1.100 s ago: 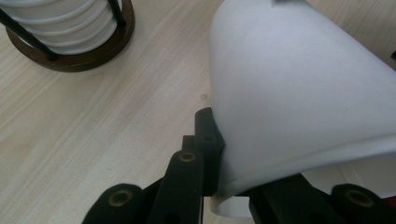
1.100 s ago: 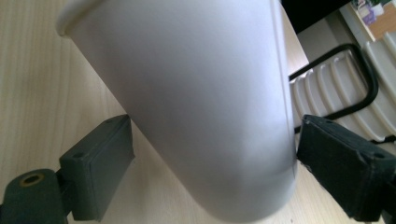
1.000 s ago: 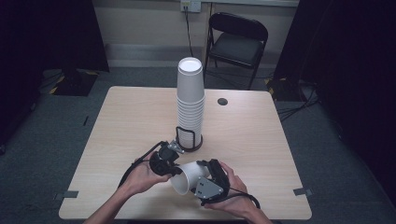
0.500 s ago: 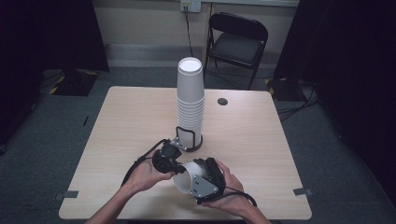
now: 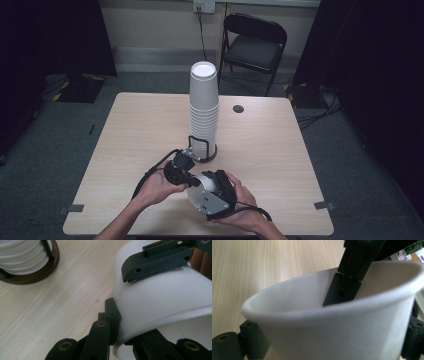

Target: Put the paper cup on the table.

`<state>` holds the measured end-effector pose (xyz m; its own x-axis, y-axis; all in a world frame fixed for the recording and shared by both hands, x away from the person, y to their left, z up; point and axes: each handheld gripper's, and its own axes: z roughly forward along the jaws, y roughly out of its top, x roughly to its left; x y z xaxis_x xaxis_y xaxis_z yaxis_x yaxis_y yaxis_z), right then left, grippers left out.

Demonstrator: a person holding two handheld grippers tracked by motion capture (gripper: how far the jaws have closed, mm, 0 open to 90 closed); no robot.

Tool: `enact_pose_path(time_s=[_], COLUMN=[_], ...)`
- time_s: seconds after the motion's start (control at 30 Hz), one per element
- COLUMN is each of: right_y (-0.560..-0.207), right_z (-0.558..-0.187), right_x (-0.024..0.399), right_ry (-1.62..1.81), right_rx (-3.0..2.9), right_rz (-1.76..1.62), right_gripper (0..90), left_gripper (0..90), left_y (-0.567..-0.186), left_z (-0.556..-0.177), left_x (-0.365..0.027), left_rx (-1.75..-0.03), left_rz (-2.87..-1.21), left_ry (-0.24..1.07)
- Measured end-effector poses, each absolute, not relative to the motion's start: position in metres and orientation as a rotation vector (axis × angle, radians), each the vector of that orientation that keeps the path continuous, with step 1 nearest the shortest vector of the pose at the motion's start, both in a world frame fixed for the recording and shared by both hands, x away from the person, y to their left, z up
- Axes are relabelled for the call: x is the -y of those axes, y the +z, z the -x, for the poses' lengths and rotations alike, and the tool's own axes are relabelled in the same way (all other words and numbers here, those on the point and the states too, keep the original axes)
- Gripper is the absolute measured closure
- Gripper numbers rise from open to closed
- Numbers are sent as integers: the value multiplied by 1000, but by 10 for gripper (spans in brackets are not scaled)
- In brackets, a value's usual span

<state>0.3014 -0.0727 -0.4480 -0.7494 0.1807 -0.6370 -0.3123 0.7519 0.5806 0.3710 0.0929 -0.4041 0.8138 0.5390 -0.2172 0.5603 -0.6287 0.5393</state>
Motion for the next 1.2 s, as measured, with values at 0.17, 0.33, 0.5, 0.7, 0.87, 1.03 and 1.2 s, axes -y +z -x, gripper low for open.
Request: enact_pose_path(time_s=[0.17, 0.33, 0.5, 0.7, 0.87, 1.03, 1.2], right_y=[-450, -451, -451, -449, -449, -446, -444], right_z=[-302, -300, -296, -297, -297, -299, -301], right_x=[71, 70, 68, 67, 67, 70, 73], right_ry=[905, 904, 943, 946, 950, 995, 1025], right_rx=[-2243, -2227, -2216, -2222, -2224, -2226, -2229], right_rz=[87, 103, 116, 112, 98, 58, 22], right_gripper=[74, 75, 78, 79, 93, 99, 102], left_gripper=[863, 861, 861, 865, 856, 849, 814], left_y=[-407, -409, -412, -414, -415, -413, -414], left_z=[-372, -374, -375, -375, -375, -374, -374], left_x=[-92, -92, -91, -92, -92, -92, -95], left_rx=[-830, -852, -867, -879, -888, -893, -899], left_rz=[-2384, -2373, -2380, -2365, -2352, -2301, -2248], left_ry=[-60, -93, -106, -106, -94, -75, -91])
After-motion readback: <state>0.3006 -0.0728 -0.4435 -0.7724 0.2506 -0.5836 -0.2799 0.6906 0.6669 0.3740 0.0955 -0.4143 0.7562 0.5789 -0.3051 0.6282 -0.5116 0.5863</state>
